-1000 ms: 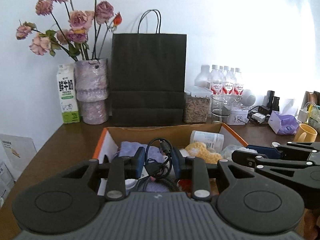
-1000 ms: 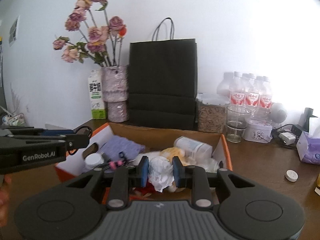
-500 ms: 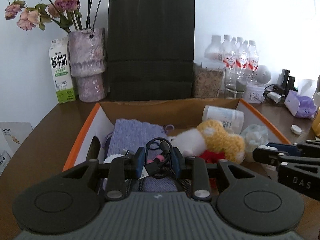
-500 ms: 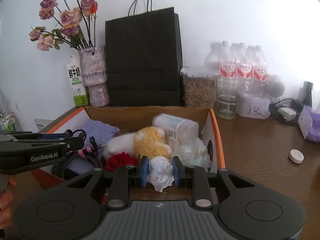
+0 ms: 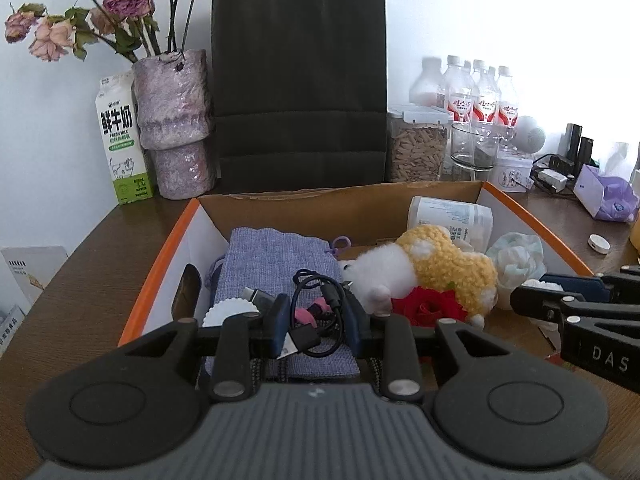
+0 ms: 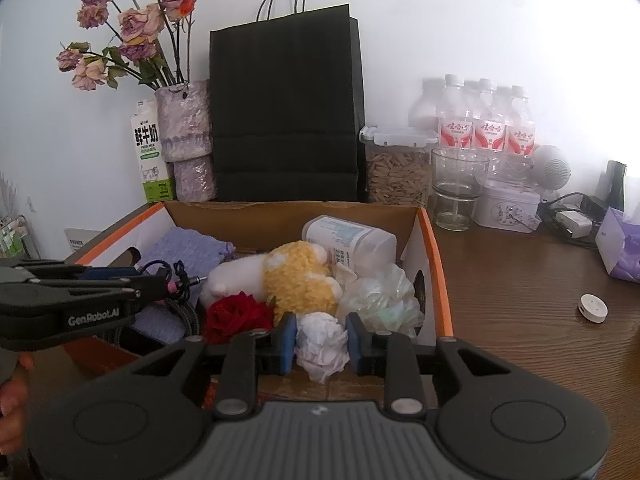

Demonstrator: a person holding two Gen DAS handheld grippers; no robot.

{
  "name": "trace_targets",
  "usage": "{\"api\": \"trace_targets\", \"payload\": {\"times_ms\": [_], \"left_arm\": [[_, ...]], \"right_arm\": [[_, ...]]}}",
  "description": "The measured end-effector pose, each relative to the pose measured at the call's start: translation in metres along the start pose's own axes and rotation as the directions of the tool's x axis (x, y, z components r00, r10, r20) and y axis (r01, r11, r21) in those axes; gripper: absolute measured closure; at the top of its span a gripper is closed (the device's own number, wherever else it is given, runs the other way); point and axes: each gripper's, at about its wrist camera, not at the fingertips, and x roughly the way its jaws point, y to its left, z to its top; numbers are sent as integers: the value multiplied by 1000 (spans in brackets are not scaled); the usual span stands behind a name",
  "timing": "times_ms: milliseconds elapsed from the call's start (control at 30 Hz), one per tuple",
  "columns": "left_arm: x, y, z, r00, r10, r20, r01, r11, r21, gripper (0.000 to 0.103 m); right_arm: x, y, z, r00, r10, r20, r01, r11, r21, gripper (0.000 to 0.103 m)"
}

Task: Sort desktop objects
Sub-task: 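Lower the USB cable and paper into the box and open both tools, then withdraw both tools upward from the box back over the table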

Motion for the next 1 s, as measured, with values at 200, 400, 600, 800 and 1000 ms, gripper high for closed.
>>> {"api": "trace_targets", "payload": {"times_ms": [200,400,600,800,1000], "left_arm": [[-8,0,2,999,45,29,-45,999,-4,51],[-17,-1,5,994,79,72,-79,997,-7,6],[-24,0,8,990,99,99,-97,995,-26,0],[-32,3,11,988,108,113,-103,994,-46,0],[-49,6,13,984,118,136,-112,993,-46,0]], "right_arm": [[-6,-1,2,1000,-6,28,6,1000,4,38],[-15,-2,5,998,0,64,-1,1000,11,12],[-17,0,6,998,-1,63,0,1000,6,0],[-23,5,8,998,5,66,-5,1000,-5,0],[-33,14,12,996,15,83,-13,1000,-24,0]]}}
